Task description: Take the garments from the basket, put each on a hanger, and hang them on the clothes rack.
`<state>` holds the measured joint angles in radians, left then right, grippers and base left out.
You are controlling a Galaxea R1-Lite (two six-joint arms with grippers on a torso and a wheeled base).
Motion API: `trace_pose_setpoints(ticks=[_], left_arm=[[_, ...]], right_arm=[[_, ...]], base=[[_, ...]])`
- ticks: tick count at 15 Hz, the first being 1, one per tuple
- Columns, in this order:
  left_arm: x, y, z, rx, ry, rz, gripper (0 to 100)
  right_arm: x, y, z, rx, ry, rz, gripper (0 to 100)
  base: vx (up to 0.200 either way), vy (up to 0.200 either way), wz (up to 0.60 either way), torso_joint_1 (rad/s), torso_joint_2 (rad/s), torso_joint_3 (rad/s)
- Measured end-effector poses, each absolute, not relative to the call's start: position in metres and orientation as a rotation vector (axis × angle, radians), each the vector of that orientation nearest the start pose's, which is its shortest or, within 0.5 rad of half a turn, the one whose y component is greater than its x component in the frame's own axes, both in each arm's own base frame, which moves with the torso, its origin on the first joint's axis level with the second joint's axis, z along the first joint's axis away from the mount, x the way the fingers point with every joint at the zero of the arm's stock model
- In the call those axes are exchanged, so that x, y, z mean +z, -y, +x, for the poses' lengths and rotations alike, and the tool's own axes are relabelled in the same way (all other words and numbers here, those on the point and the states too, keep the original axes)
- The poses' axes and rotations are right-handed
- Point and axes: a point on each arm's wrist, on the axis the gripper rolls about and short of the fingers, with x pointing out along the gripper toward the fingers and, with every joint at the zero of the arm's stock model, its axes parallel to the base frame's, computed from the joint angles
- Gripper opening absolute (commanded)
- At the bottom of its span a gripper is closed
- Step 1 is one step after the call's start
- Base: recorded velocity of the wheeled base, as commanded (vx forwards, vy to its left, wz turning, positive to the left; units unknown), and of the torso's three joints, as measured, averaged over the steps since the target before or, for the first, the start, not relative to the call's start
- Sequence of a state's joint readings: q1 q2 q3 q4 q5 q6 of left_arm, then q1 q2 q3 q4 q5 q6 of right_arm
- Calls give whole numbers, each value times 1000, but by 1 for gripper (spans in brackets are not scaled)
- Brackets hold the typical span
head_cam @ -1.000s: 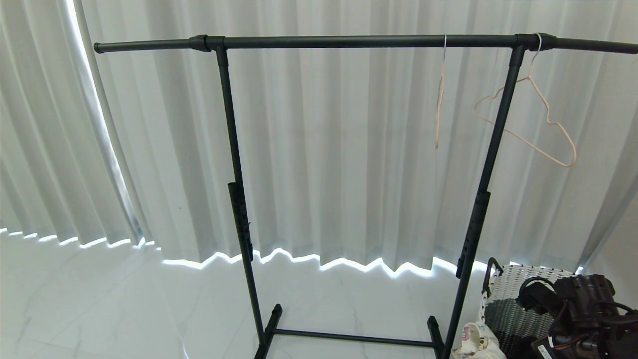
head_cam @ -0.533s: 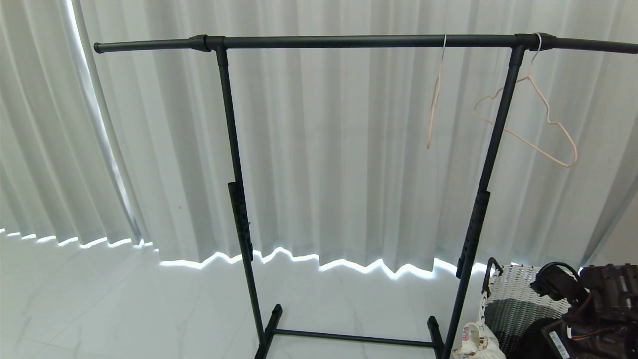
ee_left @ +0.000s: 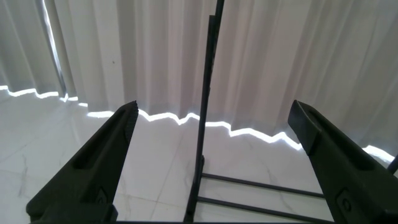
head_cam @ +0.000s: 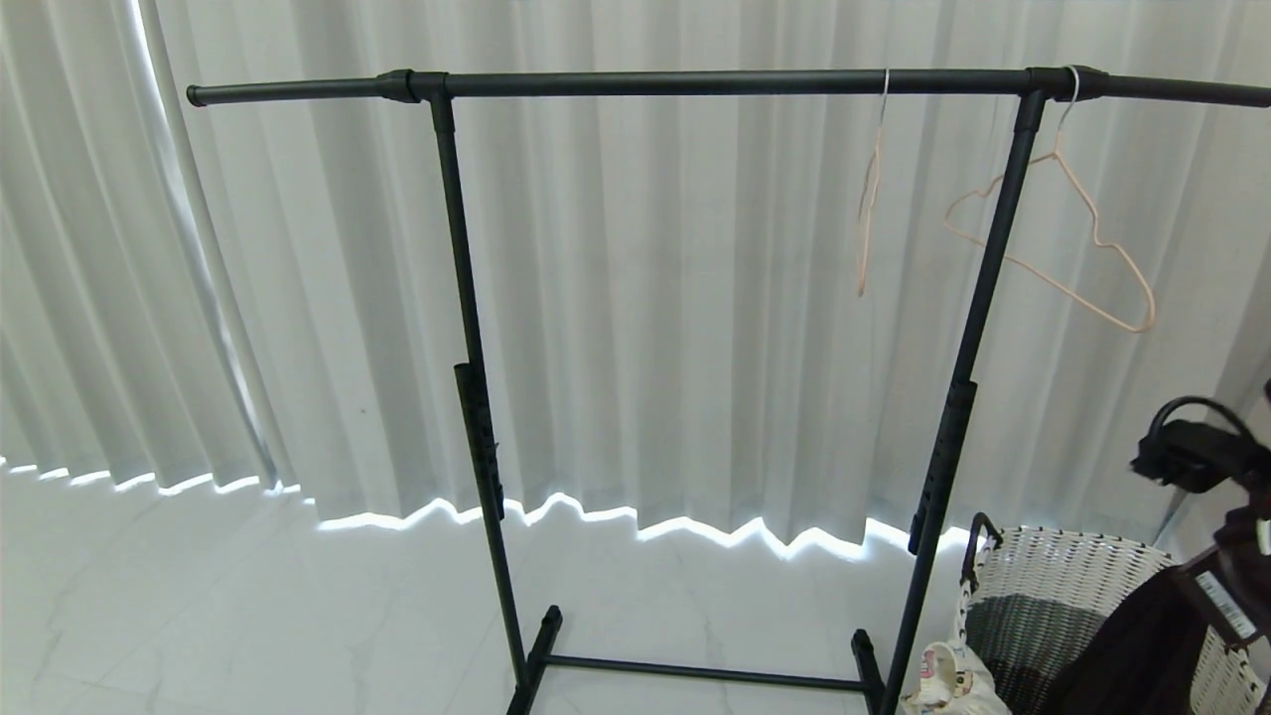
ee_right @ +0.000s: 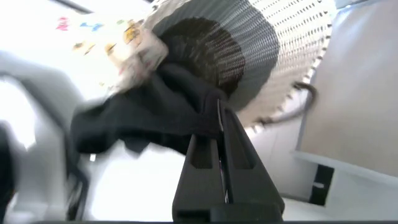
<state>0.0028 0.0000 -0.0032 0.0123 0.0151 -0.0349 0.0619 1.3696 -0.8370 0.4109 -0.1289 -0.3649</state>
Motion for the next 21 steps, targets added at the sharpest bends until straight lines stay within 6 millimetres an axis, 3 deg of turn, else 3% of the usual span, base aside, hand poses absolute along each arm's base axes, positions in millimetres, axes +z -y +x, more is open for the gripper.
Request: trace_pose_setpoints(ticks=[2, 6, 11, 17, 21], left_arm=[[75, 0, -23, 18, -9, -34, 100], [75, 0, -23, 18, -10, -33, 100], [75, 0, -23, 18, -10, -33, 100], [75, 0, -23, 14, -10, 5, 100], [75, 0, -23, 14, -10, 6, 100]], right_arm=[[226, -8, 164, 123, -848, -452, 0], [249, -6, 127, 145, -740, -536, 0], [247, -9, 109, 178, -702, -561, 0], [244, -14, 103, 227, -686, -581, 0], [236, -13, 97, 238, -700, -584, 0]], base=[[0, 0, 0, 0, 0, 0], [-200, 0, 0, 6, 2, -1], [-200, 0, 0, 0, 3, 4], [0, 0, 0, 0, 0, 0], [0, 200, 0, 1, 4, 4]])
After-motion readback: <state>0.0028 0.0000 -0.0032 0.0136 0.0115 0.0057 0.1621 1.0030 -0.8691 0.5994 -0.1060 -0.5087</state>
